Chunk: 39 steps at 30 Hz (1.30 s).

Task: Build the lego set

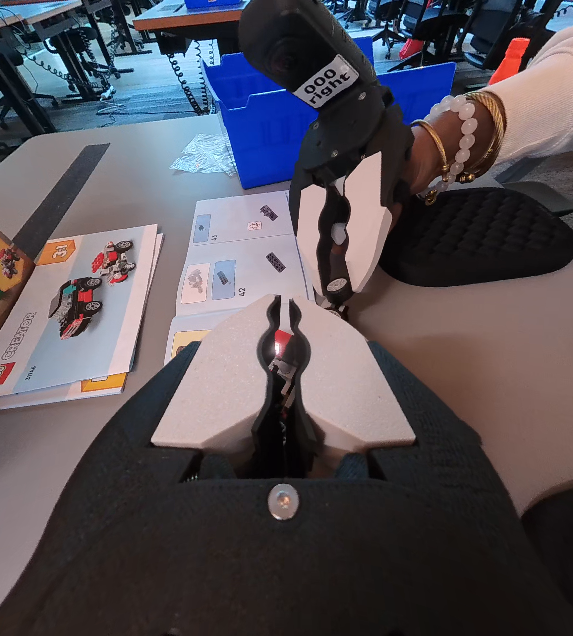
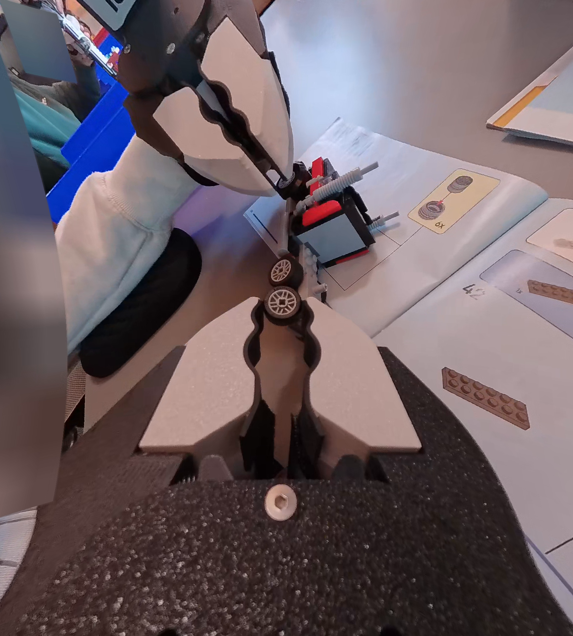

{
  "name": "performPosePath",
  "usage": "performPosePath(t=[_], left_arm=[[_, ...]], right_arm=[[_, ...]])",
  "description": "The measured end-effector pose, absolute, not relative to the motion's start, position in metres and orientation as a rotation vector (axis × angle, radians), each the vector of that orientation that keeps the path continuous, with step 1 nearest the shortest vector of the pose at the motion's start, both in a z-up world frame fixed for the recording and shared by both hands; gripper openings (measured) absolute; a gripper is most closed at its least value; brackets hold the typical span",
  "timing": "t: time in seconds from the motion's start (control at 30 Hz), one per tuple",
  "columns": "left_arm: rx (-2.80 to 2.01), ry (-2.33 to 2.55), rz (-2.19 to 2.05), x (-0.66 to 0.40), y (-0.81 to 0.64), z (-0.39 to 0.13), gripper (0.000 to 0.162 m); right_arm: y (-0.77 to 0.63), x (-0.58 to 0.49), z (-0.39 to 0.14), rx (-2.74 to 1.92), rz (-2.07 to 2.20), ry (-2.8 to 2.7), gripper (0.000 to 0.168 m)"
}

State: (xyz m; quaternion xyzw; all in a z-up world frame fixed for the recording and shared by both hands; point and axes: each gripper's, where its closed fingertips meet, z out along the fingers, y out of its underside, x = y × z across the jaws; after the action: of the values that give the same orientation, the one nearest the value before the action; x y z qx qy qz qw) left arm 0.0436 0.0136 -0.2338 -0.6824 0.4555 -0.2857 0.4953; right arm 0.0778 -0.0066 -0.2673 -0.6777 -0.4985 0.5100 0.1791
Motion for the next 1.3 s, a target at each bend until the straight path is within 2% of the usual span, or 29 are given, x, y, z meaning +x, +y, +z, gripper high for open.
performPosePath(t=[0.73,1.03,1.3], left_arm=[[-1.661,1.114,-0.692,0.045,0.013,-0.236,0.005],[-1.549,1.270,-0.742,0.071,-0.008,-0.226,0.000],[-1.612,1.536,-0.497,0.095,-0.011,-0.262,0.000]], right_arm=[[-0.010,0.077,-0.272,-1.834,1.237,-1.501,0.021],[-0.010,0.077,-0.272,-1.662,0.946,-1.563,0.022],[-0.011,0.077,-0.272,-1.603,0.864,-1.572,0.021]])
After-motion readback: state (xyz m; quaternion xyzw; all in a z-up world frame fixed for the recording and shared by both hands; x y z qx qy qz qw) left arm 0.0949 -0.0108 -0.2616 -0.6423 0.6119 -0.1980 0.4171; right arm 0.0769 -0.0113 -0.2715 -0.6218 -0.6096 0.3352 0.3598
